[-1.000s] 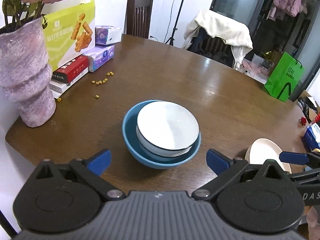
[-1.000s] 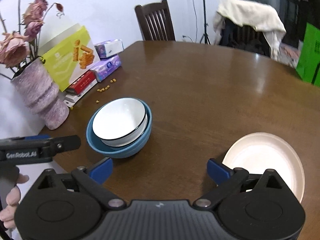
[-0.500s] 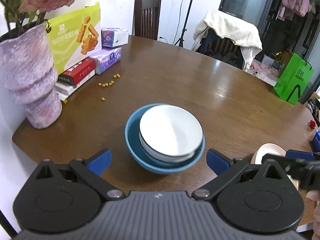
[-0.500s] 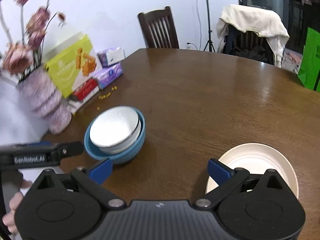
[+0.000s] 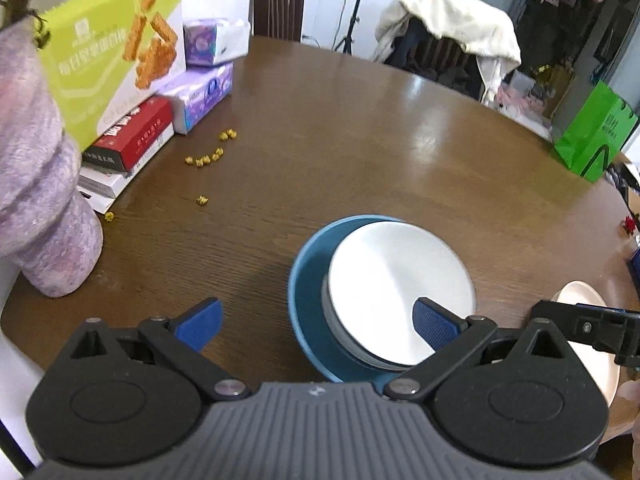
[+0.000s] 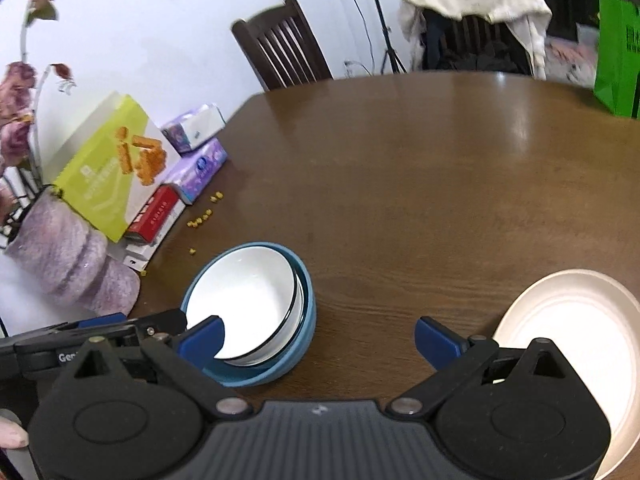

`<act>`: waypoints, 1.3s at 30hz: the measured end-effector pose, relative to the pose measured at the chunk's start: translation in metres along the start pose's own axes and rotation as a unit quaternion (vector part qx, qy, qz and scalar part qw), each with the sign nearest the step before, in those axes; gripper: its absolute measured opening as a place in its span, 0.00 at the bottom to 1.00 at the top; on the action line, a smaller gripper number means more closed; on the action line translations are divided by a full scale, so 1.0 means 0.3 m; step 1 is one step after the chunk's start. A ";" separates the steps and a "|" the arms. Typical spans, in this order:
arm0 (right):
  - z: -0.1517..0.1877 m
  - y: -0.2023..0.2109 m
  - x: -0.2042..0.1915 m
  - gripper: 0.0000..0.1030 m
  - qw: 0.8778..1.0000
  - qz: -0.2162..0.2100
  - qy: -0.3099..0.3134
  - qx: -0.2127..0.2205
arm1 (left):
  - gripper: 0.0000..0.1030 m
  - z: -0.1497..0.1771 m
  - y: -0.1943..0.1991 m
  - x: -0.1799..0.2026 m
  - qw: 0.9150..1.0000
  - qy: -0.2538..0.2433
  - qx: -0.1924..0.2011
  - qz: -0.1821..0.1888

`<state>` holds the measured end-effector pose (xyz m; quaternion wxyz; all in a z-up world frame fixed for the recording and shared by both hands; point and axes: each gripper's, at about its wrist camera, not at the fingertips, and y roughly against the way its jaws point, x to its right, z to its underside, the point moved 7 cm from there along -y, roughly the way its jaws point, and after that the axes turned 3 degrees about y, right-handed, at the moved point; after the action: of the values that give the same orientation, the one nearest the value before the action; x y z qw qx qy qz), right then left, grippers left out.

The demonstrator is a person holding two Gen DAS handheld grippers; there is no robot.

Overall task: Organize plates and bowls
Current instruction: 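Lower both open grippers onto the rim of the blue bowl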

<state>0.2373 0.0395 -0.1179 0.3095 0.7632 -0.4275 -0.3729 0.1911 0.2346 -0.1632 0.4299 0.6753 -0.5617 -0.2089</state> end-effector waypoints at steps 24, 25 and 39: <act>0.096 -0.248 -0.035 0.94 0.990 0.068 -0.103 -0.068 | 1.00 -0.040 -0.193 -0.076 0.996 -0.010 -0.078 0.045; 0.096 -0.251 -0.037 0.94 0.990 0.068 -0.104 -0.069 | 1.00 -0.039 -0.200 -0.074 0.996 -0.012 -0.080 0.041; 0.084 -0.321 -0.040 0.72 0.986 0.053 -0.124 -0.094 | 0.99 -0.054 -0.253 -0.080 0.993 -0.010 -0.104 0.052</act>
<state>0.2526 0.0888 -0.2039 0.3435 0.6550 -0.4655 -0.4861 0.2406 0.2627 -0.2212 0.5027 0.5943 -0.5756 -0.2506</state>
